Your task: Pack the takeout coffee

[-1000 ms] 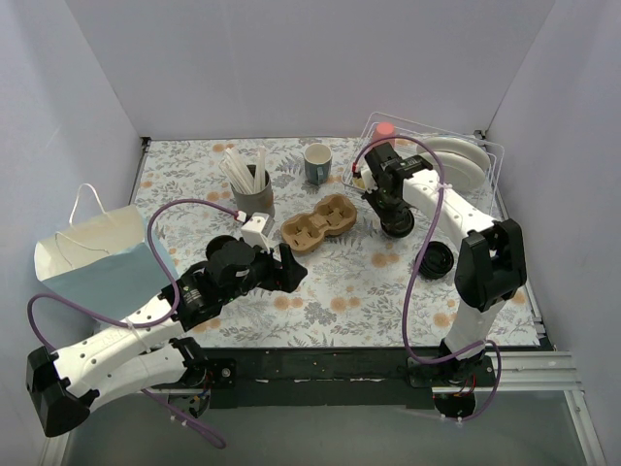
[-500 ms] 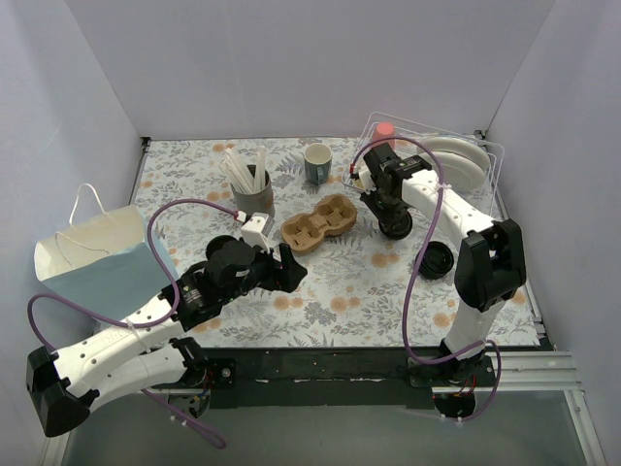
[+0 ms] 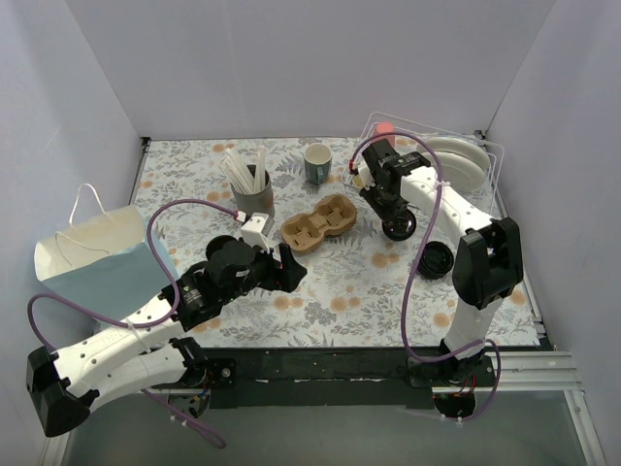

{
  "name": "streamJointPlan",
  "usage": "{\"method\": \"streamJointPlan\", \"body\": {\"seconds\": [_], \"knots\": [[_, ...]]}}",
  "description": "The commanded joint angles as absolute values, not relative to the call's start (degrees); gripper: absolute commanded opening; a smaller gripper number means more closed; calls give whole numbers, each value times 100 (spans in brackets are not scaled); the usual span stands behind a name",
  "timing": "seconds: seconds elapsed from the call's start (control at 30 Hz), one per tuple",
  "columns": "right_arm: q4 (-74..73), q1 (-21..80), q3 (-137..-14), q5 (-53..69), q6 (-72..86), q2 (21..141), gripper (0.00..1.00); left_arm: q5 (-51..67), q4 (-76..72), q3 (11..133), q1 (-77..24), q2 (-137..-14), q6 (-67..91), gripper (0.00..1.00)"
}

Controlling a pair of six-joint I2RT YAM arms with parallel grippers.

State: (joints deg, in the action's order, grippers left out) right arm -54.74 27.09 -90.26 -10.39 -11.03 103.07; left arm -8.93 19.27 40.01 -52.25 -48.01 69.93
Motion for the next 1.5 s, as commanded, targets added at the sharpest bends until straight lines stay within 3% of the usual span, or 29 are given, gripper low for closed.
{"method": "streamJointPlan", "body": {"seconds": [0.0, 0.43, 0.9, 1.0, 1.2, 1.47], "knots": [[-5502, 2733, -9316, -1213, -1213, 10485, 31, -1011, 1898, 3955, -5221, -4685, 6970, 75], [-5423, 2435, -9484, -1485, -1195, 10398, 31, -1020, 1907, 3973, -5221, -4650, 6970, 76], [-5124, 1960, -8771, -1293, -766, 9879, 30, -967, 1837, 3929, -5221, -4684, 6987, 76], [-4897, 2012, -8474, -1055, -300, 9556, 32, -958, 1819, 3938, -5221, -4702, 6987, 76], [-3938, 2380, -7410, -685, 167, 8712, 47, -905, 1784, 3911, -5221, -4702, 6996, 76], [-3928, 2979, -6689, -1133, 185, 8350, 49, -853, 1749, 3902, -5221, -4702, 6996, 76]]}}
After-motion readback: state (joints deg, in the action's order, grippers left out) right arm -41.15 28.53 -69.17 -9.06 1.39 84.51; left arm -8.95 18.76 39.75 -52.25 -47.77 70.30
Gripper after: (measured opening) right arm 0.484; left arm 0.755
